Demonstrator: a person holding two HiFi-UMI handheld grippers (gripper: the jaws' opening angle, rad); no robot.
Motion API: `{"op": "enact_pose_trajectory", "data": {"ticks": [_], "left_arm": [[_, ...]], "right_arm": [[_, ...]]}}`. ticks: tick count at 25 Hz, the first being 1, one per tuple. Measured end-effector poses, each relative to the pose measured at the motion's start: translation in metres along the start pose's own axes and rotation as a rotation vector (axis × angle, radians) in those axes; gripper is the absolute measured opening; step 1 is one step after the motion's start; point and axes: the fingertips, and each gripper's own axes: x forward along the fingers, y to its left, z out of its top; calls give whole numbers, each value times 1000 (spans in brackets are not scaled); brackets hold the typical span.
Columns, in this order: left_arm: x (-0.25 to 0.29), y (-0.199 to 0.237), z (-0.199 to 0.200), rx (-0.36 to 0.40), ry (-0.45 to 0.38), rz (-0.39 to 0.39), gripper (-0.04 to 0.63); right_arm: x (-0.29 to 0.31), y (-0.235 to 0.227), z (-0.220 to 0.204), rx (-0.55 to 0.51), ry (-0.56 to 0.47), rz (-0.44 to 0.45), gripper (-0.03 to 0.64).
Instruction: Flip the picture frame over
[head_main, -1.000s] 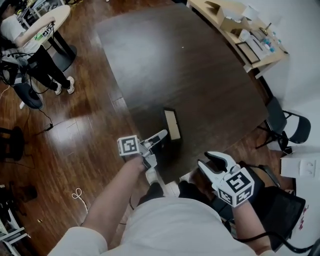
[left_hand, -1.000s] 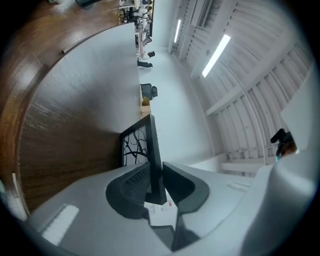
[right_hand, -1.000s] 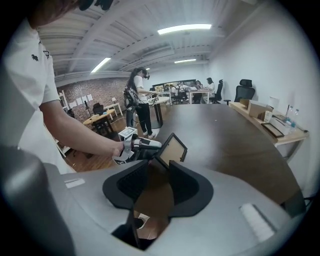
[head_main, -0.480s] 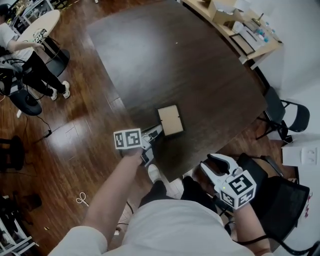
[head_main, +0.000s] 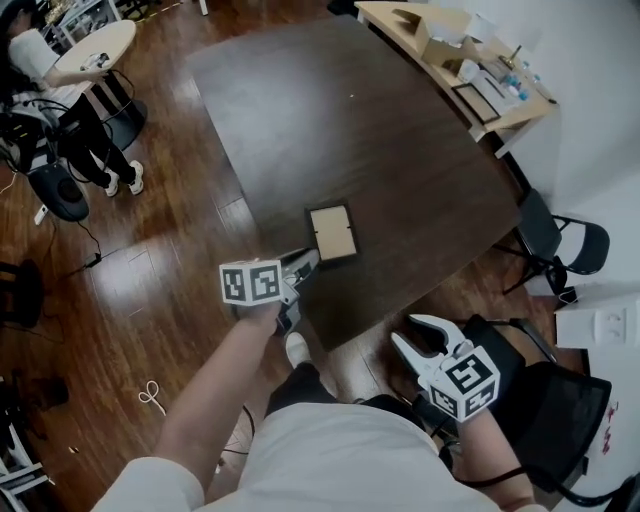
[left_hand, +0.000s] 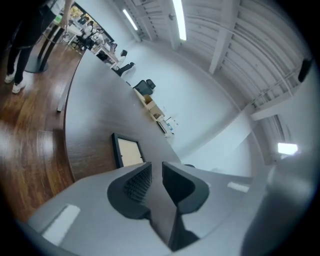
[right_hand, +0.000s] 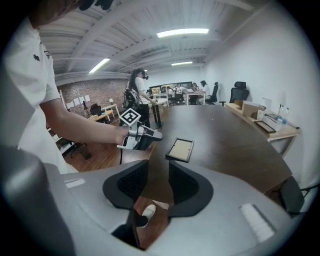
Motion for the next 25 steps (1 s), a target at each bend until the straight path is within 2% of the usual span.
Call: {"op": "enact_pose_trajectory", "data": {"ticks": [5,9,11,13,17,21,25], "left_arm": [[-59,-81,-30,173,-95,-65,68],[-116,-151,-101,306,-161,-28,69],[-136,-188,-149,317,-190,-18,68],[-150,-228,-200,296,-208,-28,69],[-184,-291,-282,335,-152,-28,67],[-219,-318,-313,409,-129,-2,67],[-236,-334,-323,450,-131,-7,67]], "right_arm": [[-41,11,-15,-71,-98,23,132],[-90,34,-58,-110,-153,64,132],[-117,50,-84,-125,-171,93,130],[-145,68,-112,-120,-173,130,130],[-188,98,-157,-106,-180,179,130],[-204,115,-165,-137,-216,176,129],[-220,130,-160,-144,-257,156,129]]}}
